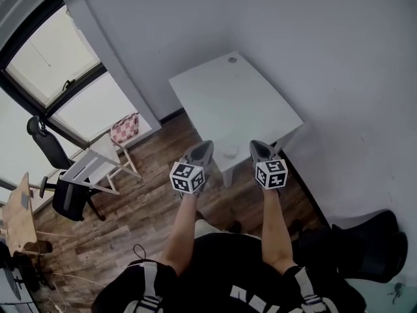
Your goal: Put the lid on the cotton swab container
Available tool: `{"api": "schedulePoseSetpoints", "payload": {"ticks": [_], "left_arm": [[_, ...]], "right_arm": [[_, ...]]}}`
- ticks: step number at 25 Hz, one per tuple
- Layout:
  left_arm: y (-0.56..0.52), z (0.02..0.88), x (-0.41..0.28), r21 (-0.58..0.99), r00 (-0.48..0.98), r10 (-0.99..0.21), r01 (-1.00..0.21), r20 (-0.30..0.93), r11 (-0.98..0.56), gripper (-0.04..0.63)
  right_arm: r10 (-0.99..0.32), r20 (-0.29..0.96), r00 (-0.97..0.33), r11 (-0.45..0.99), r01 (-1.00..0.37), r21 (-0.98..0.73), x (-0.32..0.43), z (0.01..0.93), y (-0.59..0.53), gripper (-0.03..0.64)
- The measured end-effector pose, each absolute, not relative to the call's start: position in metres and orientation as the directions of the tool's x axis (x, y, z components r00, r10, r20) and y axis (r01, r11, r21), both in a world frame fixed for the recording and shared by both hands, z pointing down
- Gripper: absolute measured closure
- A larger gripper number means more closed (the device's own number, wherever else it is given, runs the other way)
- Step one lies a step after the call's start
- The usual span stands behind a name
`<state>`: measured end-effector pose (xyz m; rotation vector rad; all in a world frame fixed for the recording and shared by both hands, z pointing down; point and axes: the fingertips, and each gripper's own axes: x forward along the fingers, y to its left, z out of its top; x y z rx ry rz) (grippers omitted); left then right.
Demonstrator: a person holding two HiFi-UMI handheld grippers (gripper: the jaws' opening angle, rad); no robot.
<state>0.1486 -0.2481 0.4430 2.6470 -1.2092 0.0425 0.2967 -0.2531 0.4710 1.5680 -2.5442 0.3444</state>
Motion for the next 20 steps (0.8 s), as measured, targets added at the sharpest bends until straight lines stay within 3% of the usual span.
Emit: {"api": "schedulePoseSetpoints", "payload": {"ticks": [20], "left_arm": [[-0.245, 0.456, 0.137, 0.192, 0.674, -0.721, -0.738, 0.163, -0.647, 0.571]], "right_arm": [[-0.866, 0.216, -0.45, 0.434, -0.893, -0.12, 0.293, 0.458, -0.252, 0.604]]}}
